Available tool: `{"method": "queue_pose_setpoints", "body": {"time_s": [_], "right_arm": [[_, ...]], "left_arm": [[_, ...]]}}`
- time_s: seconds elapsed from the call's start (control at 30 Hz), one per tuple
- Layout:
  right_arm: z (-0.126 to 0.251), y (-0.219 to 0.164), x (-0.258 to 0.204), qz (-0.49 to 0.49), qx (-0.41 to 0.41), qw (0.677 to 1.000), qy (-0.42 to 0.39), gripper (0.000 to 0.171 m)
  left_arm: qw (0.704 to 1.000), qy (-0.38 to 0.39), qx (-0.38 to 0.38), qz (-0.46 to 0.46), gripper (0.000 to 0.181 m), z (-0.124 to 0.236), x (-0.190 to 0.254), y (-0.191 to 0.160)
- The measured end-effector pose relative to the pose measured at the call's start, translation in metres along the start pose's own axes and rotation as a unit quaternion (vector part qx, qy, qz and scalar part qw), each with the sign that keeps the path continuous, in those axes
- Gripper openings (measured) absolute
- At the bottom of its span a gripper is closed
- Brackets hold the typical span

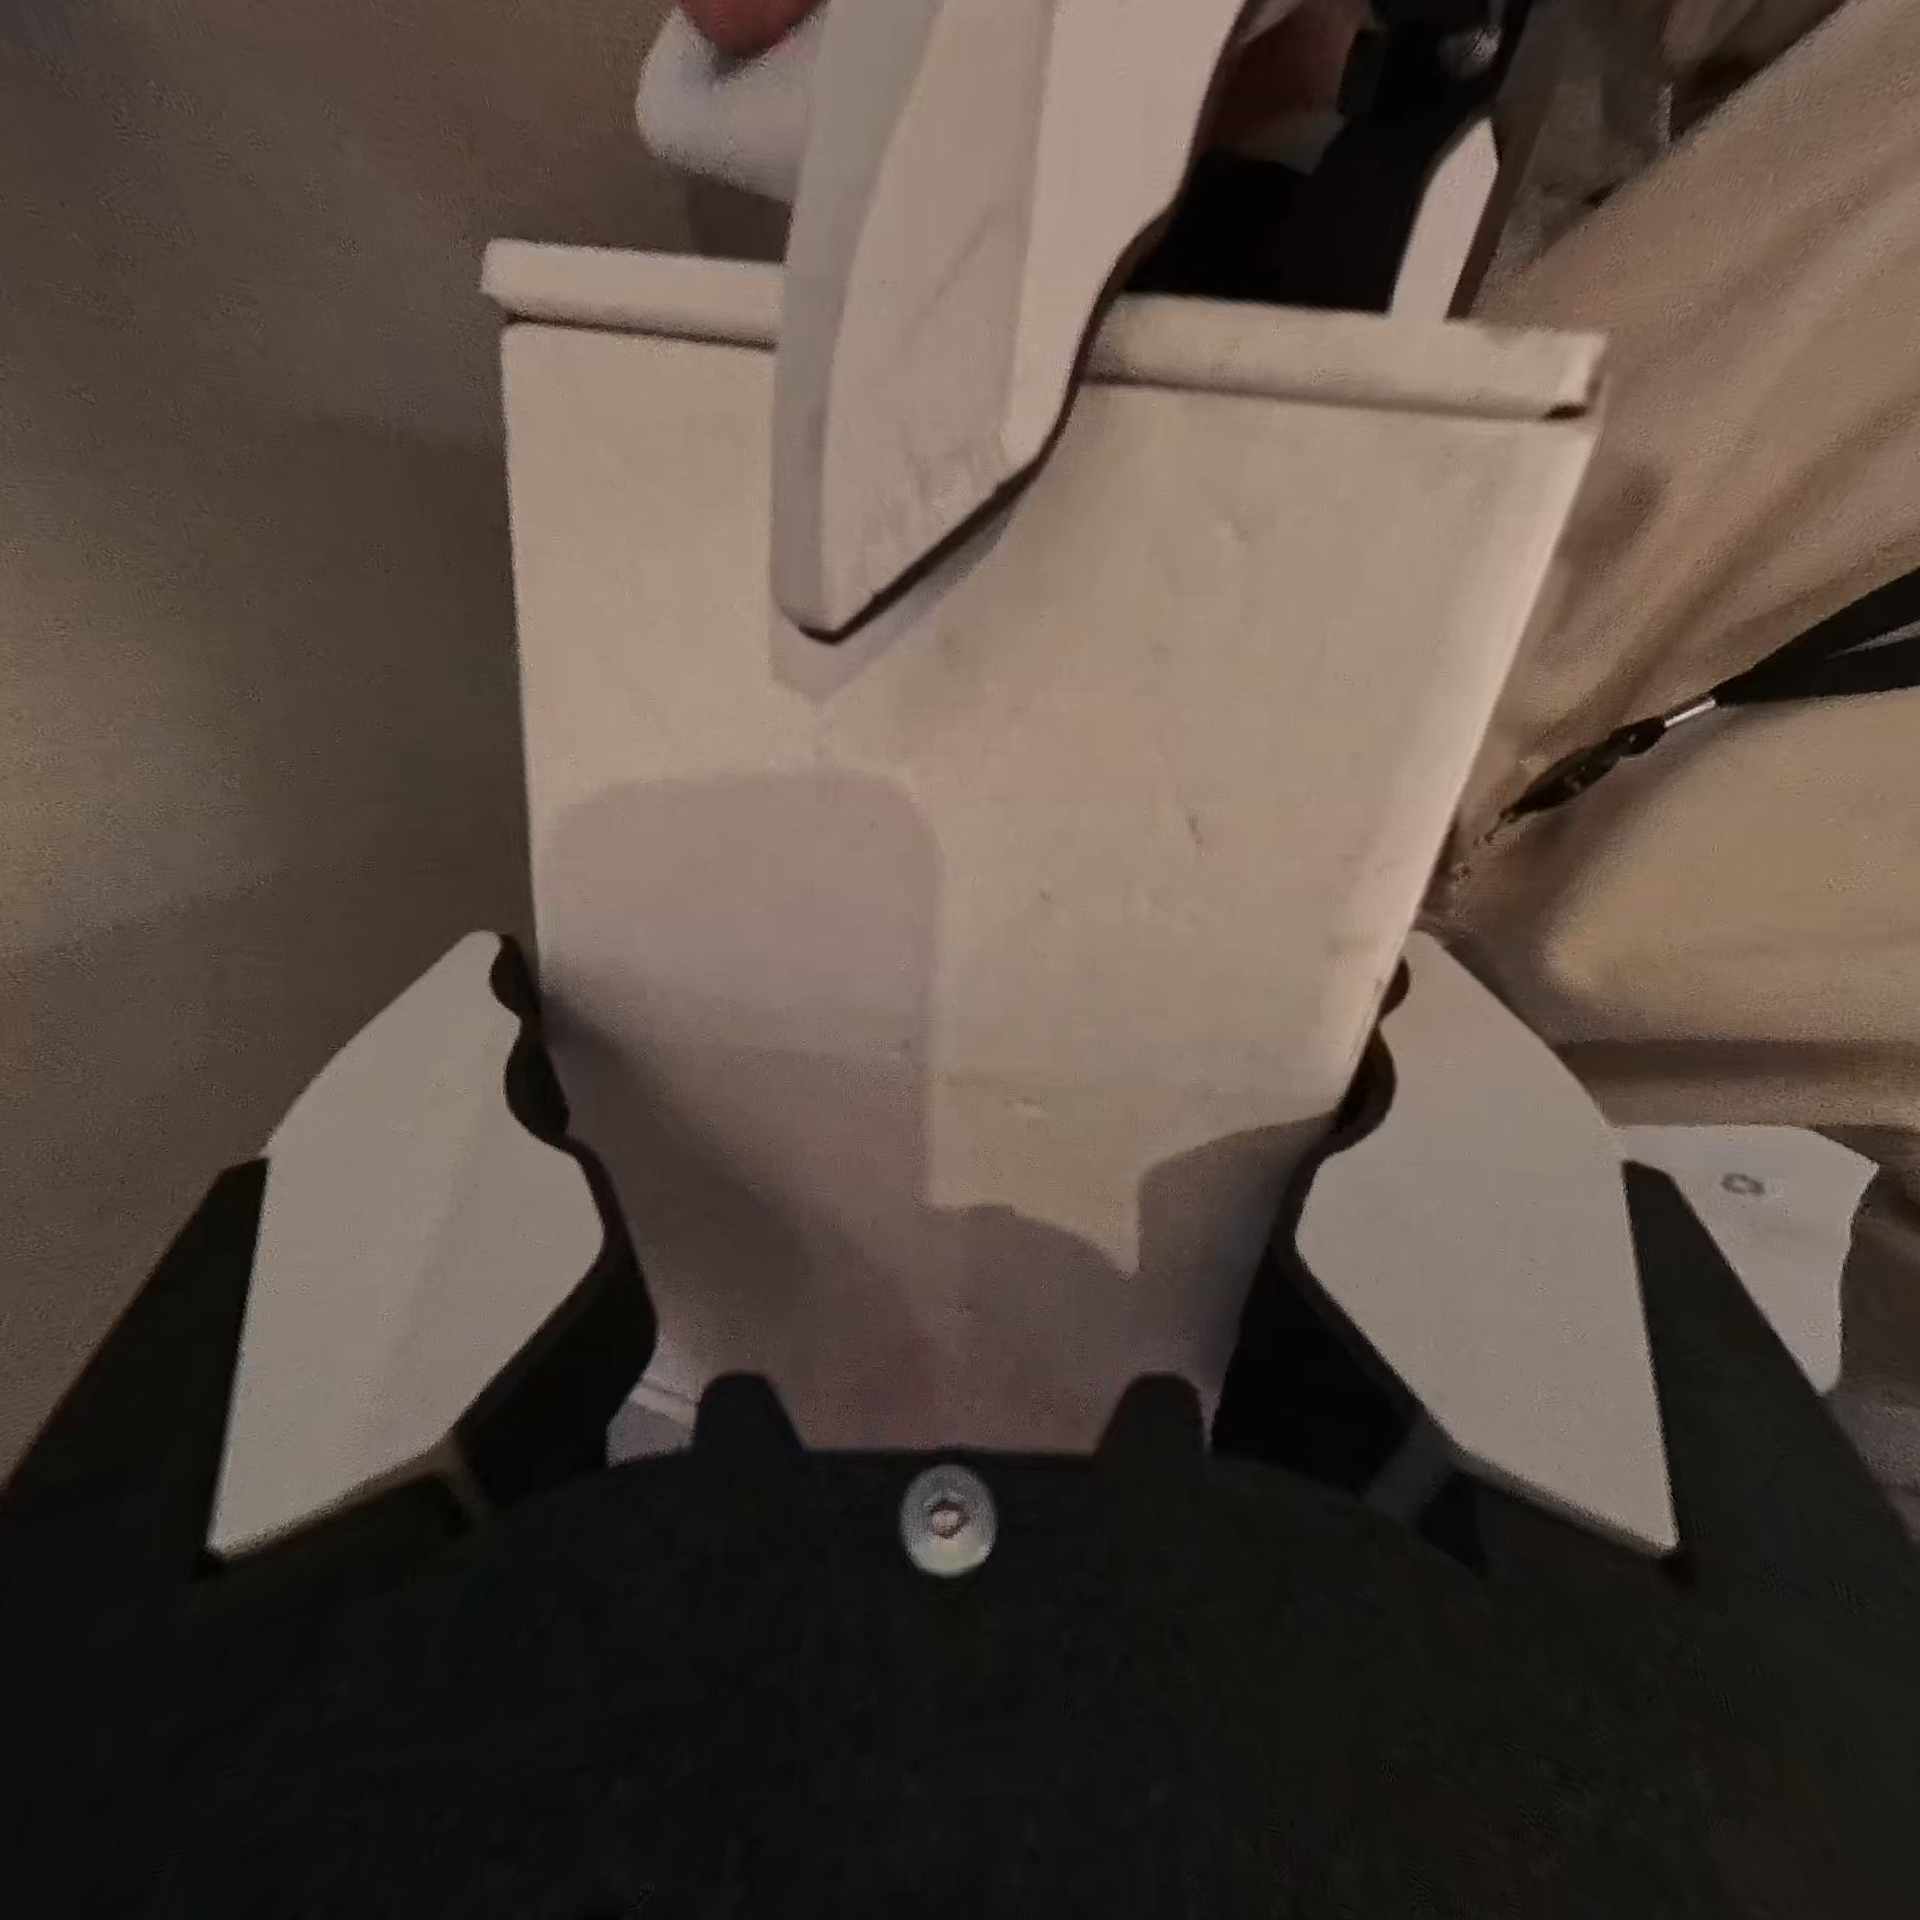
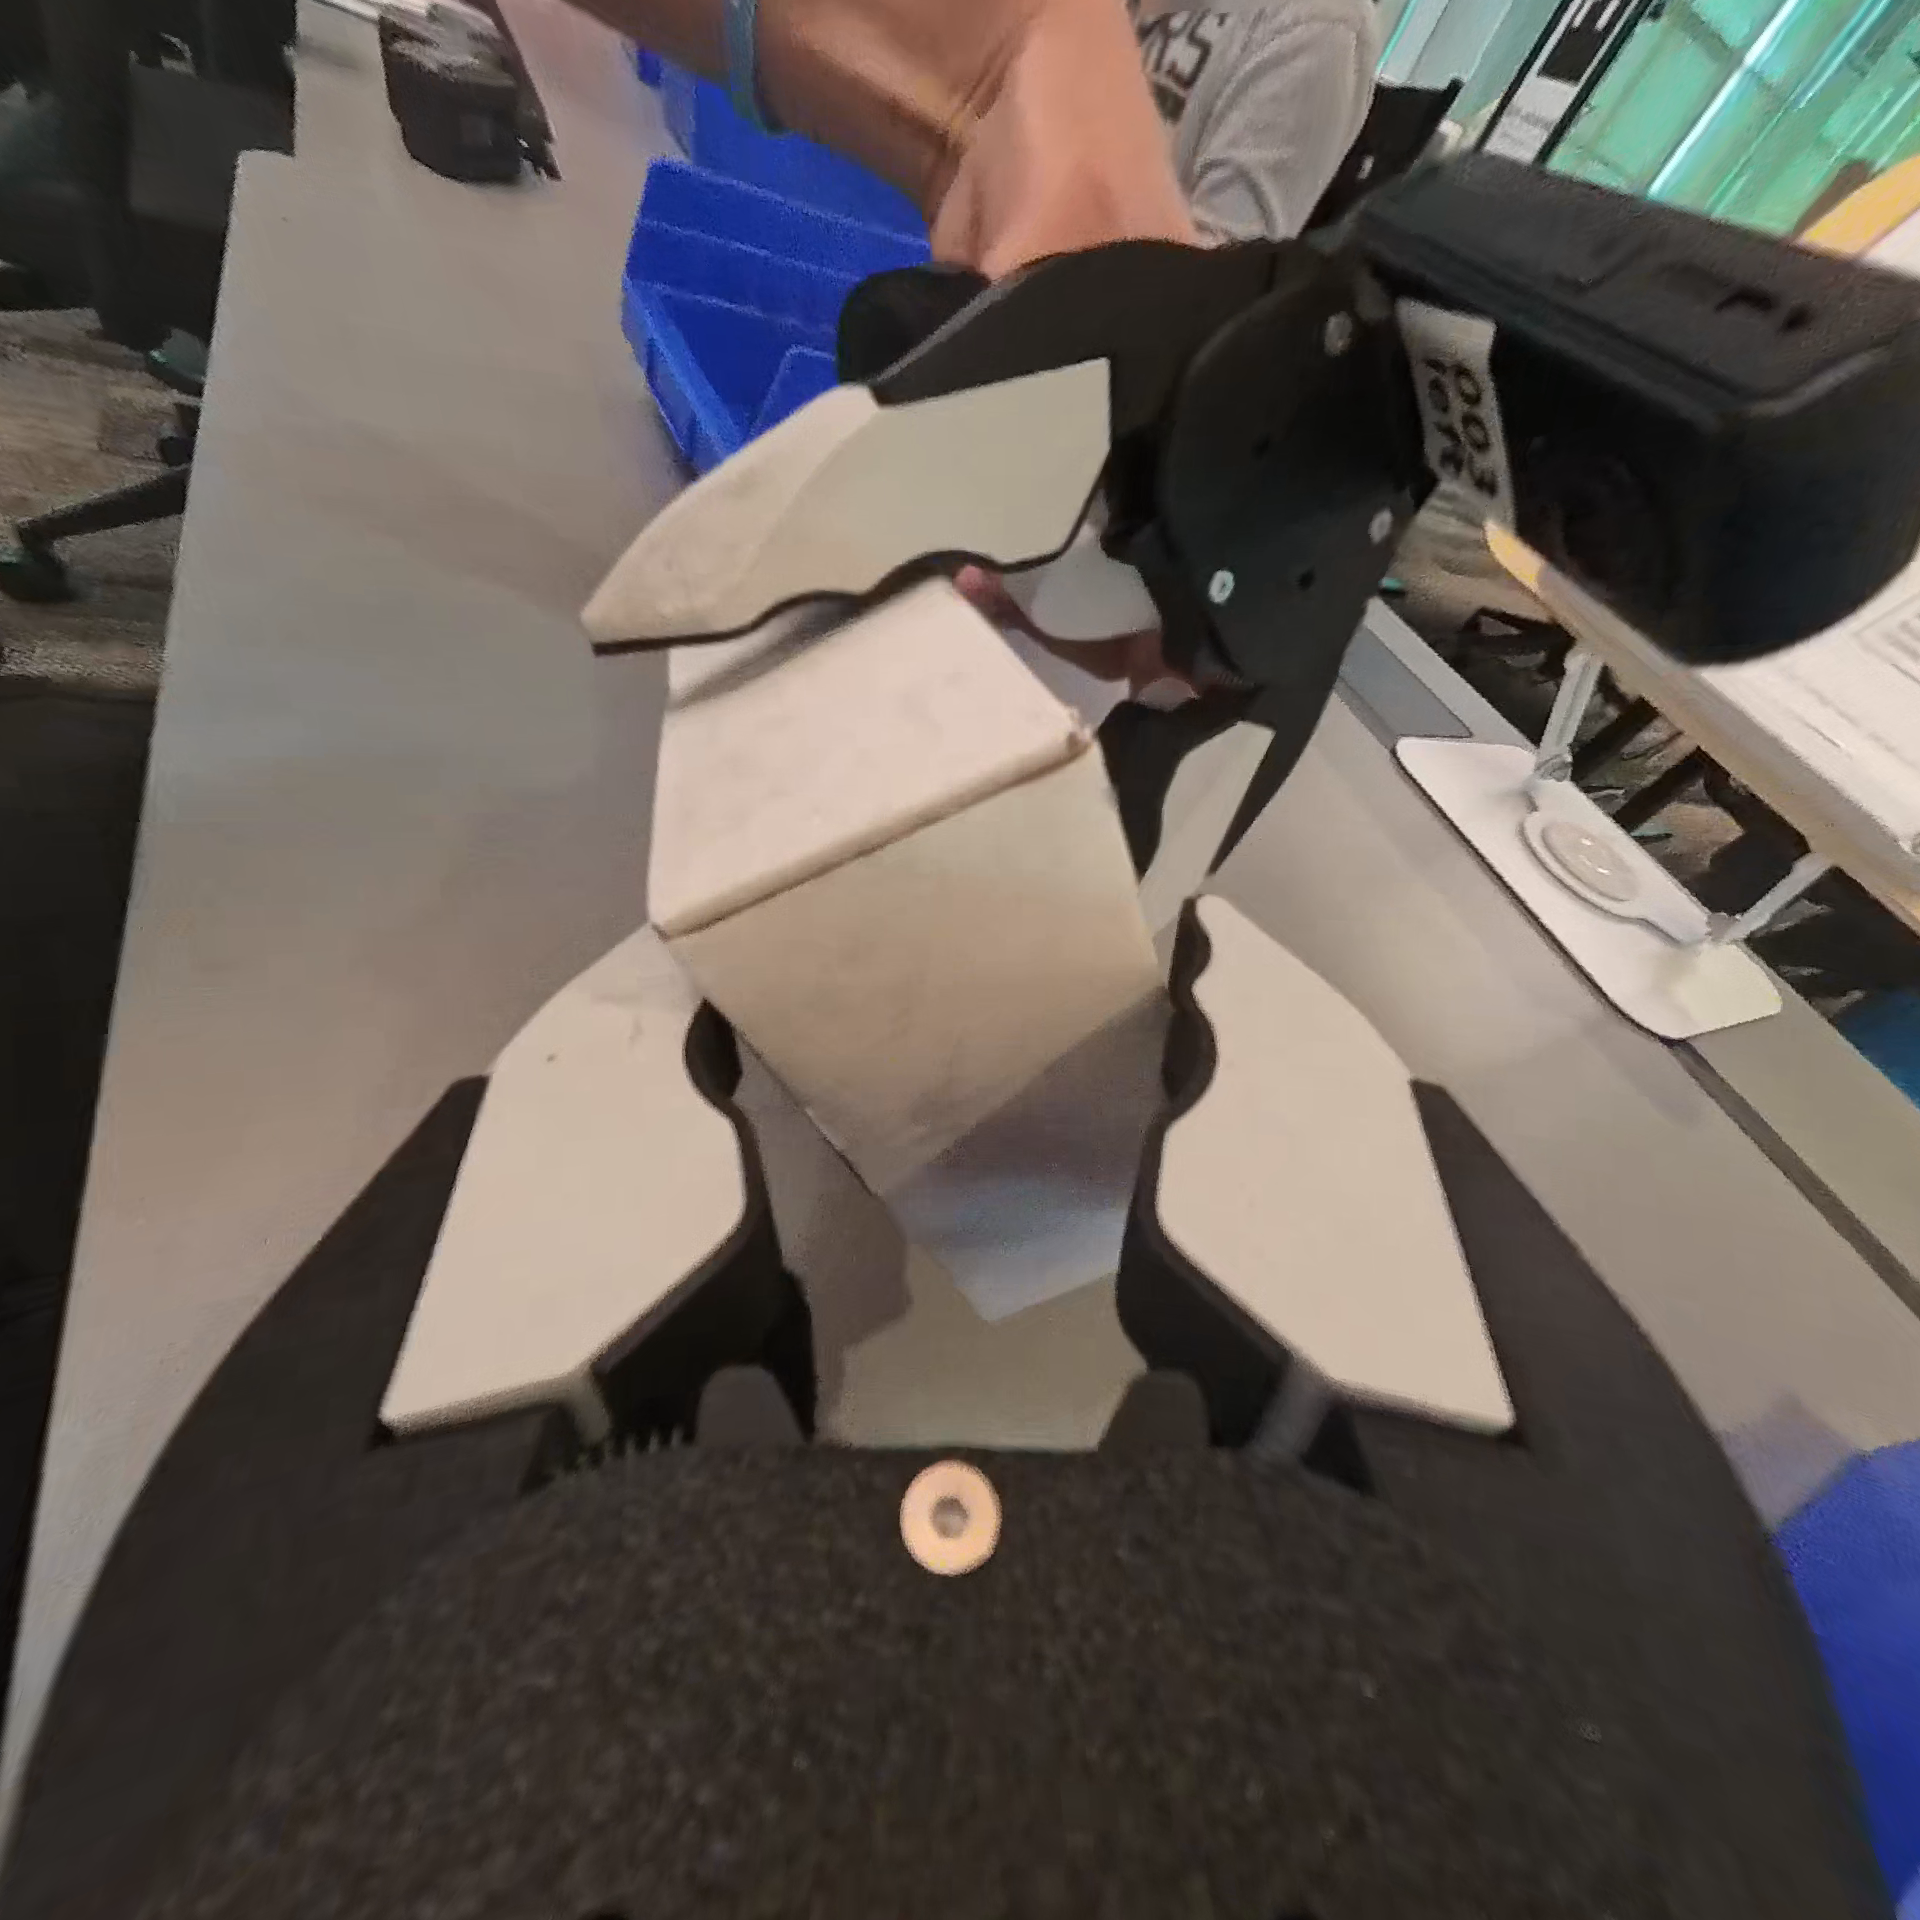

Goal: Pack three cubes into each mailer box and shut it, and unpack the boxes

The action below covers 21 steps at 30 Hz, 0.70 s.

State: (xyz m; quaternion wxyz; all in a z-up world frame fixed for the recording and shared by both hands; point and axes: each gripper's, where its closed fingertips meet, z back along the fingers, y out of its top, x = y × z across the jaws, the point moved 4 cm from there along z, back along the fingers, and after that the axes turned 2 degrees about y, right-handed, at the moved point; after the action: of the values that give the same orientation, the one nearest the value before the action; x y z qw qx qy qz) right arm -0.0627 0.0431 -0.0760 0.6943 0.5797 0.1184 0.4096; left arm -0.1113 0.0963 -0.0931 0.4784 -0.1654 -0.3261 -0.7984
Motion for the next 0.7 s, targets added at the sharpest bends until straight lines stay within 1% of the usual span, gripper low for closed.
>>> {"method": "queue_pose_setpoints", "body": {"time_s": [0.03, 0.07, 0.1, 0.13, 0.17, 0.2, 0.23, 0.27, 0.33, 0.4, 0.47, 0.5, 0.53, 0.57, 0.7], "right_arm": [[0.001, -0.003, 0.005, -0.017, -0.007, 1.000, 0.002, 0.079], [0.002, -0.007, 0.010, -0.044, -0.007, 0.999, 0.007, 0.078], [0.002, -0.012, 0.016, -0.077, -0.008, 0.997, 0.011, 0.077], [0.001, -0.019, 0.022, -0.112, -0.011, 0.994, 0.015, 0.077], [-0.001, -0.025, 0.026, -0.148, -0.010, 0.989, 0.026, 0.076], [-0.004, -0.029, 0.031, -0.184, -0.008, 0.982, 0.036, 0.076], [-0.007, -0.032, 0.035, -0.215, -0.005, 0.976, 0.044, 0.076], [-0.012, -0.035, 0.040, -0.237, -0.002, 0.970, 0.052, 0.076], [-0.022, -0.039, 0.047, -0.270, -0.002, 0.960, 0.068, 0.076], [-0.034, -0.044, 0.048, -0.291, -0.008, 0.953, 0.087, 0.075], [-0.045, -0.052, 0.044, -0.286, -0.029, 0.954, 0.090, 0.075], [-0.049, -0.055, 0.040, -0.273, -0.044, 0.956, 0.092, 0.075], [-0.051, -0.056, 0.037, -0.262, -0.058, 0.959, 0.093, 0.075], [-0.052, -0.054, 0.037, -0.254, -0.057, 0.962, 0.087, 0.074], [-0.055, -0.055, 0.038, -0.257, -0.058, 0.961, 0.088, 0.074]], "left_arm": [[1.000, 0.002, 0.021, 0.005, 0.144, 0.003, -0.001, 0.003], [0.999, 0.017, 0.042, 0.007, 0.140, 0.010, -0.004, 0.003], [0.997, 0.046, 0.067, 0.003, 0.140, 0.020, -0.008, 0.004], [0.991, 0.093, 0.097, -0.007, 0.139, 0.031, -0.014, 0.003], [0.979, 0.156, 0.128, -0.022, 0.132, 0.045, -0.021, 0.002], [0.965, 0.210, 0.152, -0.037, 0.116, 0.057, -0.022, -0.001], [0.957, 0.232, 0.165, -0.053, 0.096, 0.063, -0.016, -0.006], [0.952, 0.245, 0.169, -0.071, 0.094, 0.064, -0.008, -0.010], [0.929, 0.323, 0.157, -0.092, 0.093, 0.064, -0.004, -0.018], [0.902, 0.405, 0.108, -0.104, 0.090, 0.062, -0.008, -0.030], [0.871, 0.473, 0.072, -0.109, 0.083, 0.062, -0.011, -0.038], [0.855, 0.501, 0.060, -0.116, 0.076, 0.064, -0.011, -0.041], [0.840, 0.526, 0.052, -0.121, 0.070, 0.066, -0.010, -0.044], [0.830, 0.541, 0.052, -0.125, 0.073, 0.068, -0.008, -0.045], [0.805, 0.577, 0.056, -0.127, 0.069, 0.075, -0.002, -0.053]]}}
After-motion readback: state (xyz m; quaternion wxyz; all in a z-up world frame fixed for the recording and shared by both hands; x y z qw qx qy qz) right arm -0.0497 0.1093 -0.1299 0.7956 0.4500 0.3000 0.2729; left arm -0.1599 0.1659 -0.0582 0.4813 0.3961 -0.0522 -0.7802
